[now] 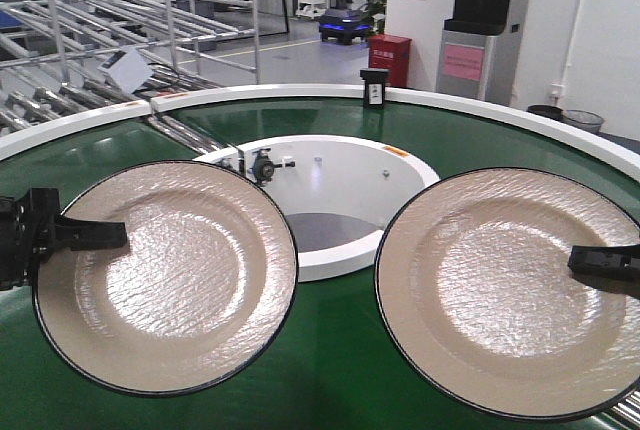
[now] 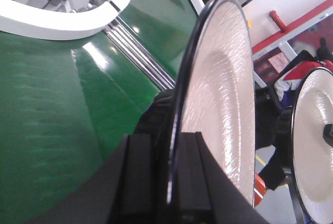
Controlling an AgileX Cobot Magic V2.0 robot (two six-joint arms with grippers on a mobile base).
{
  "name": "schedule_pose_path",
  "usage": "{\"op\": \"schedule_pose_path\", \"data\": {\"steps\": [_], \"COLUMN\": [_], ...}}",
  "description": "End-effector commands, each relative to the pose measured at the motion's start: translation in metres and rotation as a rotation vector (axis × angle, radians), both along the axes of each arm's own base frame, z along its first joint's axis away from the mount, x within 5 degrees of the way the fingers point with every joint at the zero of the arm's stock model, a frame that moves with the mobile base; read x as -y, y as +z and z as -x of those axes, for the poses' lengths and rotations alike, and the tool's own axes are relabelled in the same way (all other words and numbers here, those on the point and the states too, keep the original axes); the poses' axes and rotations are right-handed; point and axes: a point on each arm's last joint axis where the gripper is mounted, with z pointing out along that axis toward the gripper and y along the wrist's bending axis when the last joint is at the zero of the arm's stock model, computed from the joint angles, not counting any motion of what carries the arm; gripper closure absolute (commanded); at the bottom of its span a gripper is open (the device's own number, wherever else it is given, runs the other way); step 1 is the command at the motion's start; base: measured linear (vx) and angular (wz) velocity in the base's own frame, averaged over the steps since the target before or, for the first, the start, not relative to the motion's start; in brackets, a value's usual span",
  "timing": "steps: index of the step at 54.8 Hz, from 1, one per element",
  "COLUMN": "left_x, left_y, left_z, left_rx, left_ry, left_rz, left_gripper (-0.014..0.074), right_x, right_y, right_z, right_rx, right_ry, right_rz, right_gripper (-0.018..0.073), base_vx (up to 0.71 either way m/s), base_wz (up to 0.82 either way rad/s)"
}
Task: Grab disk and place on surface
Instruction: 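Hold both plates upright while the base drives to the steel table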
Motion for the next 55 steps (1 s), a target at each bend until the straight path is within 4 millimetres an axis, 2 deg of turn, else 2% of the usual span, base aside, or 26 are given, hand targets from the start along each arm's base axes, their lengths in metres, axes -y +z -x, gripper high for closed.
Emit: {"op": "schedule_pose_path", "data": {"steps": [1, 17, 55], "left_x": [0.0055, 0.0055, 0.0055], "left_y": [0.0355, 0.0358, 0.0358], "left_z": [0.0090, 0.0092, 0.0092], "left_rx": [0.093, 0.094, 0.094], "left_ry": [-0.002, -0.002, -0.002], "left_rz": [0.131, 0.131, 0.131], "left_gripper": [0.0598, 0.0598, 0.0598], "right_x": [-0.0033, -0.0033, -0.0033], "right_y": [0.0286, 0.0286, 0.0286], "right_z": [0.0046, 0.0046, 0.0046], "right_rx": [0.105, 0.105, 0.105], "right_ry": [-0.021, -0.021, -0.021], "right_rz": [-0.095, -0.095, -0.095], "right_gripper": [0.0568, 0.0568, 0.0568], "base_vx": [-0.08, -0.12, -0.15], "base_wz": [-0.25, -0.42, -0.60]}}
